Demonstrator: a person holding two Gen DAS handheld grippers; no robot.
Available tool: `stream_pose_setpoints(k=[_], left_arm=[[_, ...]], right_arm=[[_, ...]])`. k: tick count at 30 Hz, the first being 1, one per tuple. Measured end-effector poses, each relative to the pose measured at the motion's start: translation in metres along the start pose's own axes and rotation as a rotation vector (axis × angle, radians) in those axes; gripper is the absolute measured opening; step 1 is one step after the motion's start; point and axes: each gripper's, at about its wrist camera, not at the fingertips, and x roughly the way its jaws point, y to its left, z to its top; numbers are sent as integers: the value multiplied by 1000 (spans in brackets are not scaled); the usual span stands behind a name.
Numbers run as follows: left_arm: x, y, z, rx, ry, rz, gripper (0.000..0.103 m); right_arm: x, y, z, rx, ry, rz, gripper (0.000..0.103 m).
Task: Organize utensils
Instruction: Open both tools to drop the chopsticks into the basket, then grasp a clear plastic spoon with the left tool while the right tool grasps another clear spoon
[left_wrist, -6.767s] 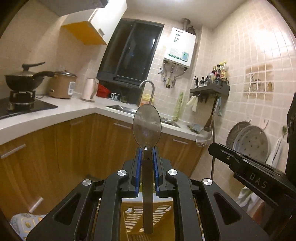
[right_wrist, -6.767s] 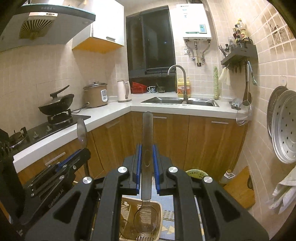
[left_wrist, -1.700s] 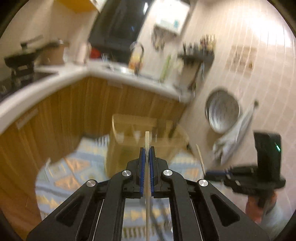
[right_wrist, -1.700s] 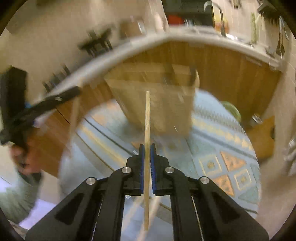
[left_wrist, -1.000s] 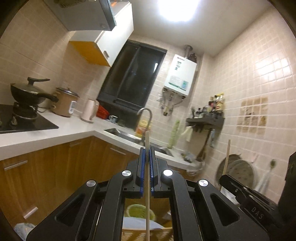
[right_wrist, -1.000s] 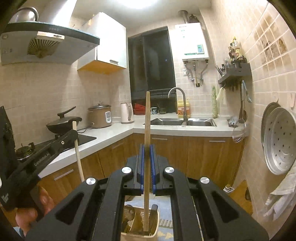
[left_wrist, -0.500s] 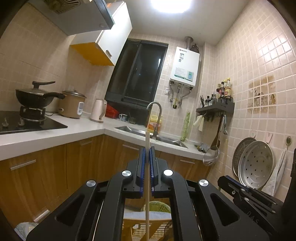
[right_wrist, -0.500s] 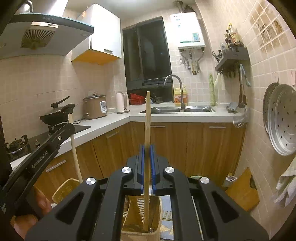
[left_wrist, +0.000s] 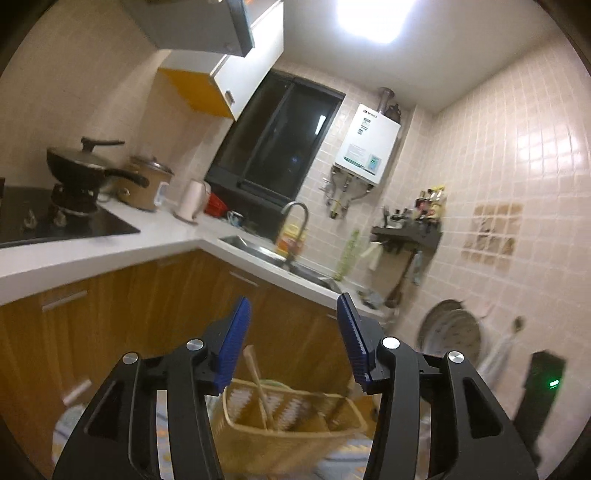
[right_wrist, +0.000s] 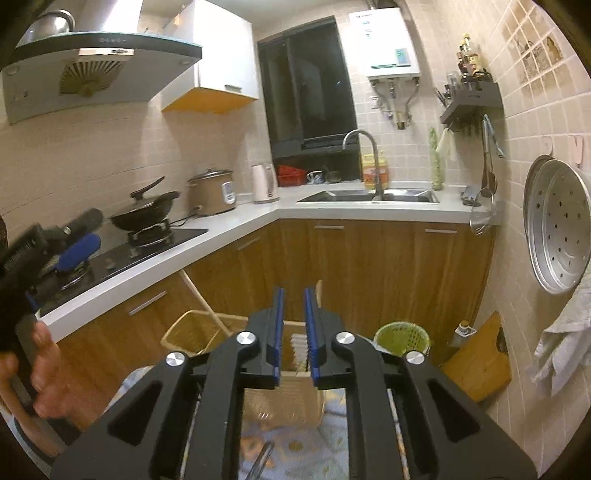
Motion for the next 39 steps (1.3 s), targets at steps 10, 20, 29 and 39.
stream_pose_setpoints(k=[10,20,29,39], left_arm=[[-63,-19,33,64,93,-56,56],[-6,0,-66,94,657,-56,58],[45,31,-191,171,994,10,52],[62,10,-222,305,1063,36,36]], right_arm=[[-62,12,16,42,9,41,58],[-25,16,-57,38,514,-13,62],[-1,-1,-130,26,705,-77,62],[24,-34,-160,169,810,-14,62]])
